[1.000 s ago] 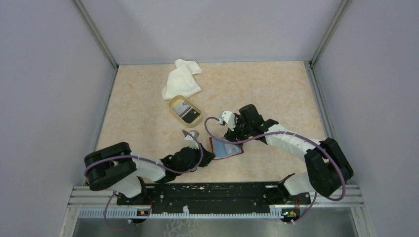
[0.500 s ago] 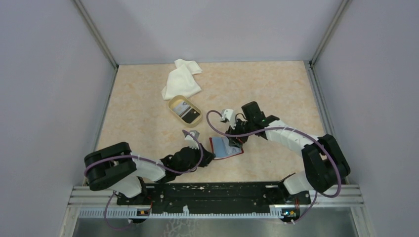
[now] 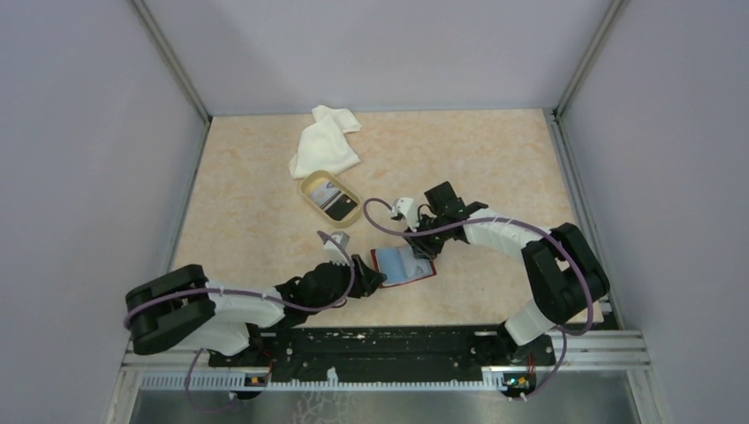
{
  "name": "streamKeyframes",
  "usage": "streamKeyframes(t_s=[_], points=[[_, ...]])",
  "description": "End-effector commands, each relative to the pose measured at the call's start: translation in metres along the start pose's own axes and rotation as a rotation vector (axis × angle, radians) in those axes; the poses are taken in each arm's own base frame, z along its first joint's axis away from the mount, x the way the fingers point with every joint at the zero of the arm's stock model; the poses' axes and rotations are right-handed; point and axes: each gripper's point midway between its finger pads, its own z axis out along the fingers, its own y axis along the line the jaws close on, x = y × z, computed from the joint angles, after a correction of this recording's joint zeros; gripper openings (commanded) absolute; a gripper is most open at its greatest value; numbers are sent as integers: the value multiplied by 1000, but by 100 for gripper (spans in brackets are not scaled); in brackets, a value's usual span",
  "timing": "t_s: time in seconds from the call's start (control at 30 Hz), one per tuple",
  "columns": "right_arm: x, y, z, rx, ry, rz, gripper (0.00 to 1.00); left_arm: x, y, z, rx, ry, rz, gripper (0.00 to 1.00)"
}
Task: Put the credit cards into the card holder
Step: Open the card holder at the center of the board.
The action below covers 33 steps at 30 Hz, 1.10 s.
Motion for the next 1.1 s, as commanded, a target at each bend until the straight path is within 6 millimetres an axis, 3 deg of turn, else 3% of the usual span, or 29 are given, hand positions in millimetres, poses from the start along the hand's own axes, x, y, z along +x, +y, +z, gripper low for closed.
streamKeyframes(t_s=[0.0, 0.13, 0.23, 0.33, 0.5, 0.67, 0.7, 0.8, 0.9, 1.07], points=[[-11, -12, -4, 56, 7, -4, 31, -13, 6, -16, -35, -37, 12, 53], [-23, -9, -13, 51, -39, -20, 31, -20, -3, -29, 28, -50, 36, 63], [-43, -5, -32, 34, -130, -39, 32, -30, -12, -37, 71, -80, 69, 69], [-71, 4, -65, 5, -270, -85, 45, -50, -15, -44, 51, -138, 145, 78], [-117, 30, -121, -75, -468, -217, 72, -103, -29, -54, -4, -250, 270, 89], [-164, 51, -163, -160, -620, -264, 77, -130, -37, -50, 33, -262, 270, 91], [-170, 55, -166, -182, -650, -254, 77, -133, -38, -49, 46, -261, 258, 91], [-163, 61, -157, -239, -686, -235, 78, -149, -37, -46, 65, -258, 248, 92], [-149, 48, -142, -184, -672, -172, 82, -172, -16, -43, -11, -238, 245, 93], [-142, 30, -137, -86, -646, -151, 85, -215, 13, -39, -100, -259, 169, 91]])
